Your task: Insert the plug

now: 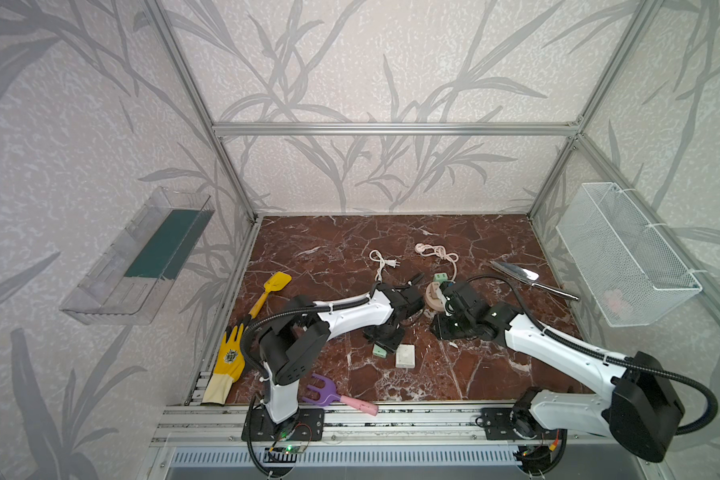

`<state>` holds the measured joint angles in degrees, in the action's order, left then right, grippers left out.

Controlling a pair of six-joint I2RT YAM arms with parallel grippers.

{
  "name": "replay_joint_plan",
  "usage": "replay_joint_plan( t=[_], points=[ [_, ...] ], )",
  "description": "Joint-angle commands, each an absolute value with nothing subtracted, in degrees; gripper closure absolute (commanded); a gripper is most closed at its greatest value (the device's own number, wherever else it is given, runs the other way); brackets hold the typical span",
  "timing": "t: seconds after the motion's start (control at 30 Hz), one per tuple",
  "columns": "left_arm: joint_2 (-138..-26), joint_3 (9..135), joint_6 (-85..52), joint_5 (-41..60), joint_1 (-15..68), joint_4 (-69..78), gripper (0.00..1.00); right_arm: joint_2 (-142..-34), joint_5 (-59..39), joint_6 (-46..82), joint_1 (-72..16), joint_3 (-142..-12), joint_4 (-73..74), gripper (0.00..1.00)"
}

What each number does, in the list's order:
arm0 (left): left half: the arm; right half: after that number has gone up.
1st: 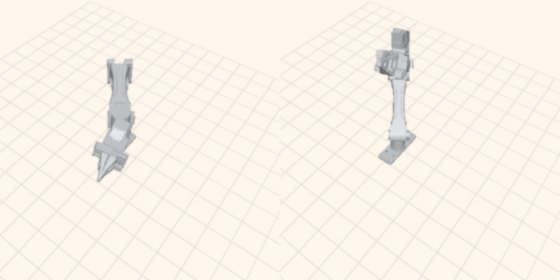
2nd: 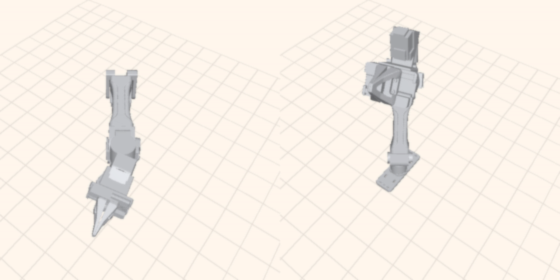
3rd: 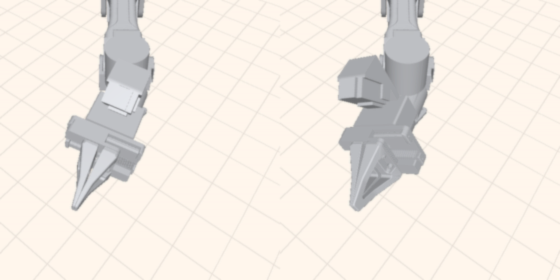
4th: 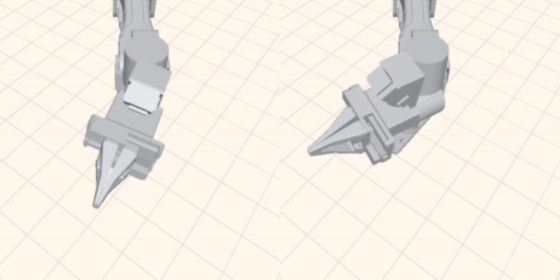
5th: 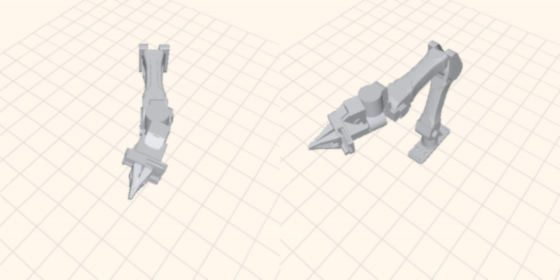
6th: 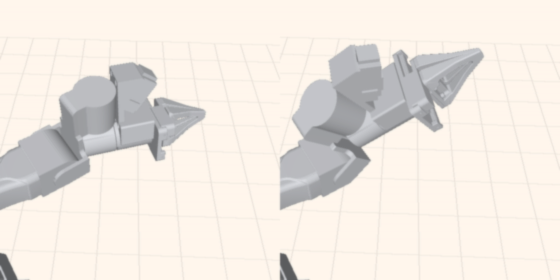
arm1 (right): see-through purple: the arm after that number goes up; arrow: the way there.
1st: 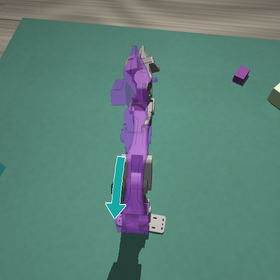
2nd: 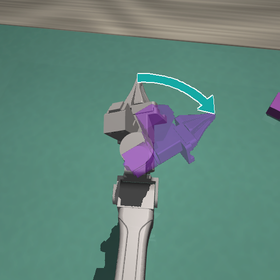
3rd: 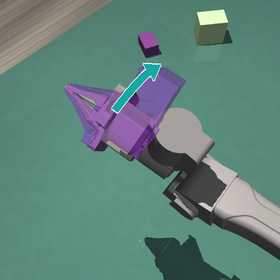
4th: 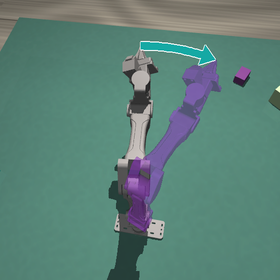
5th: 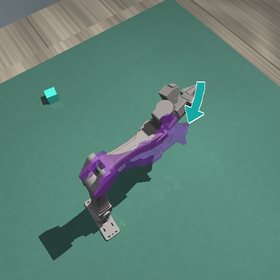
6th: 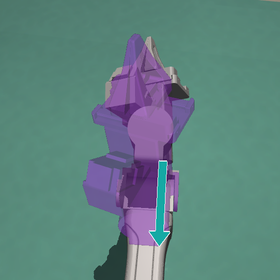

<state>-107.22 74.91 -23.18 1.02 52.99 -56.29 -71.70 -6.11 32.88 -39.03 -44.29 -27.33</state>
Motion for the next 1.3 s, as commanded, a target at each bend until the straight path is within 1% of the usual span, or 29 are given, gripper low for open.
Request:
replay_joint_plan(
  t=[0.0,0.27,0.63,0.9,1.27],
  points=[
    [-108.5,76.92,-23.7,1.95,52.56,-61.46,0.41,-71.13,-6.68,32.09,-38.5,-43.46,-26.5,0.63],
    [-110.43,76.29,-23.86,4.17,51.95,-60.8,0.41,-70.42,-6.95,31.9,-37.97,-43.22,-26.33,0.63],
    [-112.23,75.64,-24.04,5.51,51.17,-58.21,0.45,-68.83,-7.03,32.34,-37.73,-42.02,-26.25,0.63],
    [-112.65,76.05,-23.73,5.36,50.36,-57.92,0.48,-67.55,-6.42,32.52,-37.47,-41.05,-26.46,0.63],
    [-113.71,75.62,-23.43,5.13,50.1,-57.44,0.49,-66.44,-6.37,32.83,-37.4,-40.09,-26.33,0.63]
  ],
)
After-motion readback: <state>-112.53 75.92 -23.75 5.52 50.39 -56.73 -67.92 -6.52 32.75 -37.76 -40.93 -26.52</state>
